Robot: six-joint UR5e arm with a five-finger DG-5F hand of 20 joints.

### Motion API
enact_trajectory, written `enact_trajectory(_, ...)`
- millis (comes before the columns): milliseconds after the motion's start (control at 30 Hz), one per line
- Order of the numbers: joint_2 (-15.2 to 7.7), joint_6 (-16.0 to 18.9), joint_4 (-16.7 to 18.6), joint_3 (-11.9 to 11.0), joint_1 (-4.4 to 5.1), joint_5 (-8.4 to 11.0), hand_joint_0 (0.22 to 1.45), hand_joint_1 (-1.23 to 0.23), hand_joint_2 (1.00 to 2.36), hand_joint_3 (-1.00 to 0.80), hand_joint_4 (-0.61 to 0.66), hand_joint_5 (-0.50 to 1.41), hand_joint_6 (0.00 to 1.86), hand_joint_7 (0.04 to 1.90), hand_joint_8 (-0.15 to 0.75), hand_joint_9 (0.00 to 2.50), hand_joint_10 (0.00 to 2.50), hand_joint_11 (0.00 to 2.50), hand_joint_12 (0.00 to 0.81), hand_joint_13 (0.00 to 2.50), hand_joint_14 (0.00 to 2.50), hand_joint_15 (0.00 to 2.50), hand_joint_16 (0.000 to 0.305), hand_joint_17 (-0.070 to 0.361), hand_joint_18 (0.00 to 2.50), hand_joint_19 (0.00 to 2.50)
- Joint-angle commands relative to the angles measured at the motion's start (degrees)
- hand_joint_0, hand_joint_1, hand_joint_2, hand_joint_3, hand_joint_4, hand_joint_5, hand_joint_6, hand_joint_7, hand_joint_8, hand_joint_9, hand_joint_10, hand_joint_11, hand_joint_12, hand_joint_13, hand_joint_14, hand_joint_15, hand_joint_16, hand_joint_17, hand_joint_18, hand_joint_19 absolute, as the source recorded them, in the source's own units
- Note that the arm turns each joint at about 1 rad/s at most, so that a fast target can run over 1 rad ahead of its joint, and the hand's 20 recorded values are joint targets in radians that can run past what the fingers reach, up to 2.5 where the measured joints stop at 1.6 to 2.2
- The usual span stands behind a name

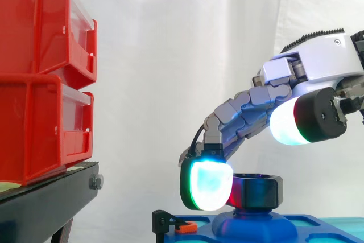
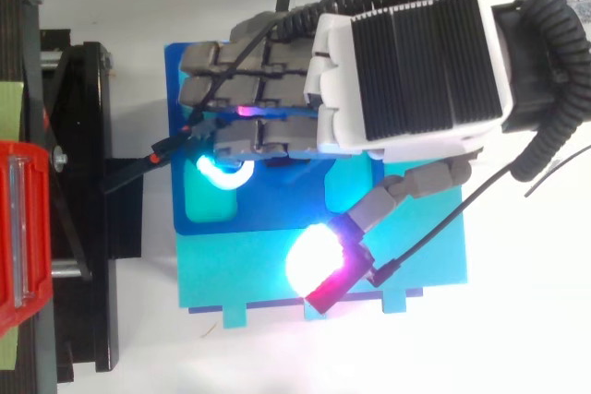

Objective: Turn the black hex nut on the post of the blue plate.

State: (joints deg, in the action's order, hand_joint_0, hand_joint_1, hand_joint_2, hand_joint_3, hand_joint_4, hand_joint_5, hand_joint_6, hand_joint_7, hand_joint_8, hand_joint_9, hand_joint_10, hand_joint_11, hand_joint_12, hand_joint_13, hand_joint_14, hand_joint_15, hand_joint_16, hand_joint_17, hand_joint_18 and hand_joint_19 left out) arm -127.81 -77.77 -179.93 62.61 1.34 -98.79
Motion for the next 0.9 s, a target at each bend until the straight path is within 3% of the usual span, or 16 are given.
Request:
enact_trajectory(0,0.0,-0.3,-0.4,0.1,-0.55,-0.17,0.44,-0.21,1.0,-0.5,0.3,-0.16,0.5,0.91,0.28,0.36,0.0,0.0,0.375,0.28,0.0,0.03,0.058,0.131,0.3,0.35)
enact_trajectory(467,0.0,-1.5,-1.2,0.1,-2.75,-1.32,0.44,-0.2,1.0,-0.5,0.3,-0.16,0.5,0.91,0.279,0.36,0.0,0.0,0.375,0.28,0.0,0.03,0.058,0.131,0.31,0.36)
enact_trajectory(867,0.0,-2.0,-2.5,0.1,-5.56,-5.01,0.45,-0.2,1.0,-0.5,0.3,-0.16,0.5,0.9,0.278,0.36,0.0,0.0,0.374,0.28,0.0,0.03,0.058,0.131,0.31,0.36)
